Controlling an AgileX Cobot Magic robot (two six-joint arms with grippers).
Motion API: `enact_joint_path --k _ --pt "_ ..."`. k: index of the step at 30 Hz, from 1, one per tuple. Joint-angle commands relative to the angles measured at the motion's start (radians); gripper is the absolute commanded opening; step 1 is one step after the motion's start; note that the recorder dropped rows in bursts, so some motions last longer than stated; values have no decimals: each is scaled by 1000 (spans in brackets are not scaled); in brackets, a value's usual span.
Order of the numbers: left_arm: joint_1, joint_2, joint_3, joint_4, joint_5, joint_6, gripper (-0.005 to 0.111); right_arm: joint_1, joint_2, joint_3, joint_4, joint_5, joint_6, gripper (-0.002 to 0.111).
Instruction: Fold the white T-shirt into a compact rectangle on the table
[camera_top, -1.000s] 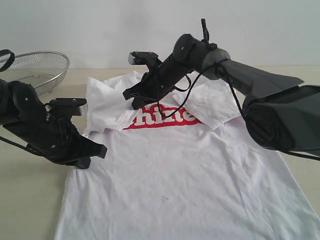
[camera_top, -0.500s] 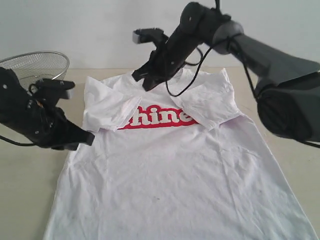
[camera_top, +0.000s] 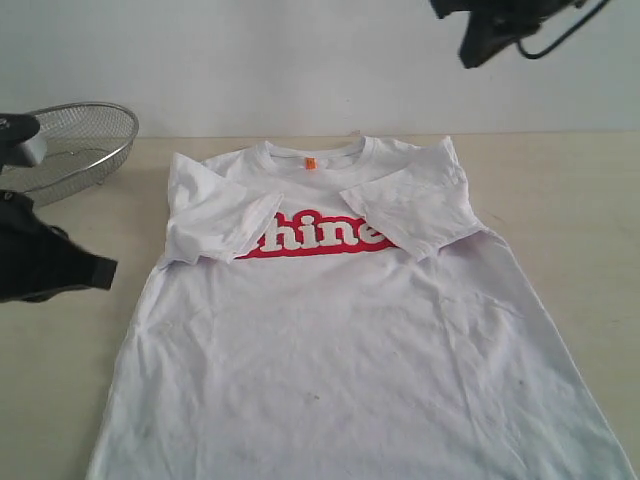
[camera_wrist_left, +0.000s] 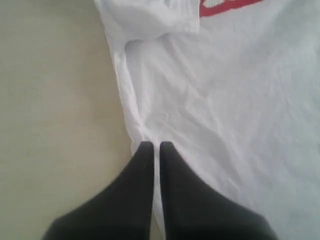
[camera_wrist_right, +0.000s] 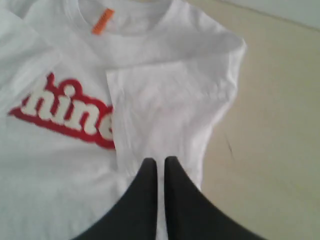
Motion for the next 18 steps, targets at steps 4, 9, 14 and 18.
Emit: enact_joint_path --k 4,9,14,18 --pt "5 -54 143 4 2 -86 5 -120 -439 583 -77 -3 -11 0" --pt "5 -54 214 4 -3 -135 5 -155 -664 934 -55 -50 -7 0" --pt "1 -51 261 -24 -43 -162 5 -155 -755 1190 -60 -73 -7 0" --pt "1 -22 265 -36 4 -160 5 -155 -753 1321 -56 -123 -3 2"
